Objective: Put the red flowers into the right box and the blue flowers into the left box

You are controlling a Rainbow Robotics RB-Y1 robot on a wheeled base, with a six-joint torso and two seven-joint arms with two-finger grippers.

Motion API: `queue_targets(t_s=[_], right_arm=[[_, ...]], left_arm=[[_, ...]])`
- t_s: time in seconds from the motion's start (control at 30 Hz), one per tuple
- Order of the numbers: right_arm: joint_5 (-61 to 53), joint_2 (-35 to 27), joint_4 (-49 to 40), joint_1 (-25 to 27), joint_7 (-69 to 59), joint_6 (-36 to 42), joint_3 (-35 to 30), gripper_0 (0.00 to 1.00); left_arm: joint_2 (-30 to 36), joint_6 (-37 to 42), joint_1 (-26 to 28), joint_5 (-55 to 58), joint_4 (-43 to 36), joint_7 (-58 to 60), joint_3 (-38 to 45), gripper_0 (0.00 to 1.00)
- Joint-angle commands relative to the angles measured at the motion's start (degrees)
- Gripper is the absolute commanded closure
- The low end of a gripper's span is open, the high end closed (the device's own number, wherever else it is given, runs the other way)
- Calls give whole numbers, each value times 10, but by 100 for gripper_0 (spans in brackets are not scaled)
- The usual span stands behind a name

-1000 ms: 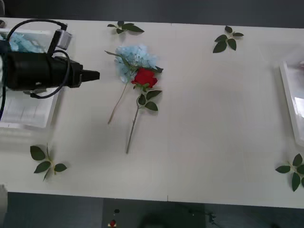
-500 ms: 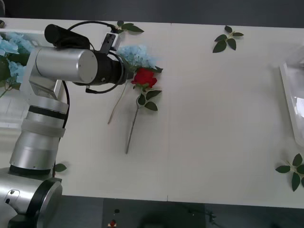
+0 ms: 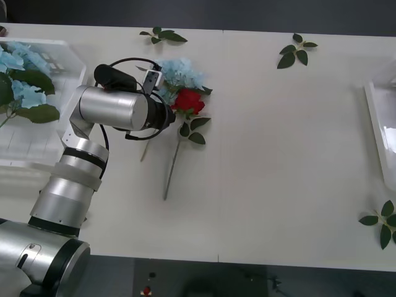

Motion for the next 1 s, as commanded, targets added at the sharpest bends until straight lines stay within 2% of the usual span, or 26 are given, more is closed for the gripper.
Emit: queue_targets(t_s=[0.03, 0.13, 0.37, 0.47, 0.6, 0.67, 0.73, 0.77, 0.8, 0.93, 1.0], right_arm=[[-59, -4, -4, -18, -10, 1, -22, 0], [-101, 25, -10, -17, 2, 29, -71, 0], [-110, 149, -38, -10, 141, 178, -256, 0], [-120, 194, -81, -10, 225, 224, -291, 0], [-160, 227, -146, -10, 354, 263, -300, 0], [-182, 235, -167, -7, 409, 278, -300, 0], [-204, 243, -195, -2, 480, 290, -300, 0], [-210, 247, -206, 0, 510, 293, -300, 0], [-217, 256, -223, 4, 542, 296, -300, 0], [-233, 291, -270, 18, 589, 296, -300, 0], [-232, 314, -292, 22, 589, 296, -300, 0]], left_arm=[[4, -4, -2, -26, -8, -2, -4, 12], [4, -5, -2, -45, 3, -1, -8, 25], [4, -7, -2, -68, 27, 1, -23, 29], [5, -6, -2, -69, 37, 1, -28, 31], [5, -6, -1, -71, 38, 1, -39, 32], [4, -6, -1, -73, 40, 1, -44, 45], [4, -6, -1, -74, 44, 2, -50, 68], [4, -6, -1, -73, 44, 2, -52, 75], [5, -6, -1, -73, 46, 2, -55, 80], [5, -6, 3, -73, 45, 2, -62, 88], [8, -7, 8, -71, 45, 0, -65, 99]])
